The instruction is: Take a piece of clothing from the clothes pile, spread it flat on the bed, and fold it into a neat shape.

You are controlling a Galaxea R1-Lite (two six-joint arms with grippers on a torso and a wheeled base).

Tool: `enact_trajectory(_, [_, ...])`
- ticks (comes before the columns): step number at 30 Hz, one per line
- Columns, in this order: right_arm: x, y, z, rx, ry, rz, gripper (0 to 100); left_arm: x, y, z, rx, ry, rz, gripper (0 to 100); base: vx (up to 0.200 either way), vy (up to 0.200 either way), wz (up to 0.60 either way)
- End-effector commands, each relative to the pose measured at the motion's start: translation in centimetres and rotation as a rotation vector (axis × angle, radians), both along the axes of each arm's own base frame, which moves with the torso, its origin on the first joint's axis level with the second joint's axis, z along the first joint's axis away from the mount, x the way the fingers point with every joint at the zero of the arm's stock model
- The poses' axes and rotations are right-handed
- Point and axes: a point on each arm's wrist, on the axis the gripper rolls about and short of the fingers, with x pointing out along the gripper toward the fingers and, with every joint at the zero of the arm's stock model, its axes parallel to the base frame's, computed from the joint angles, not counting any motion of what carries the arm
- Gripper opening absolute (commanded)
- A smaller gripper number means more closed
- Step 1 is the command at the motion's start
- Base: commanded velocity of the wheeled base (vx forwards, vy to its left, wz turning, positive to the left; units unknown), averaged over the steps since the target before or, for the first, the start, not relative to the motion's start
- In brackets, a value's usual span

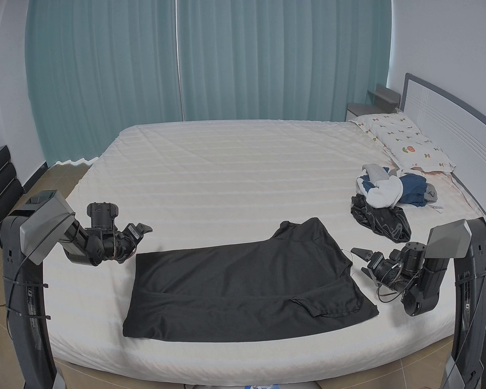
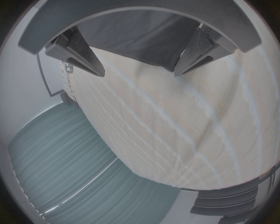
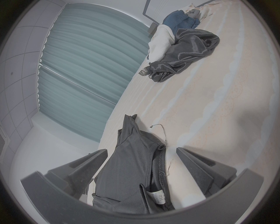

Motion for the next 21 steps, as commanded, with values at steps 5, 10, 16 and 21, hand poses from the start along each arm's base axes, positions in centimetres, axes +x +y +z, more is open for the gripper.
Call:
enact_trajectory(5, [0.0,0.0,-0.1,-0.005,-0.004,0.002,100,-0.1,0.0,-1.9,0.047,0.035,-0.051,100,0.0,0.0,0.0])
enact_trajectory(10, [0.0,0.0,-0.1,-0.007,-0.006,0.003,100,-0.1,0.0,-2.0,0.06,0.037,-0.062,100,0.0,0.0,0.0])
enact_trajectory(16, [0.0,0.0,-0.1,-0.007,-0.008,0.003,100,0.1,0.0,-2.6,0.07,0.041,-0.069,100,0.0,0.0,0.0])
enact_trajectory(21, [0.0,0.0,-0.1,-0.007,-0.006,0.003,100,0.5,0.0,-3.1,0.085,0.037,-0.064,0,0.0,0.0,0.0])
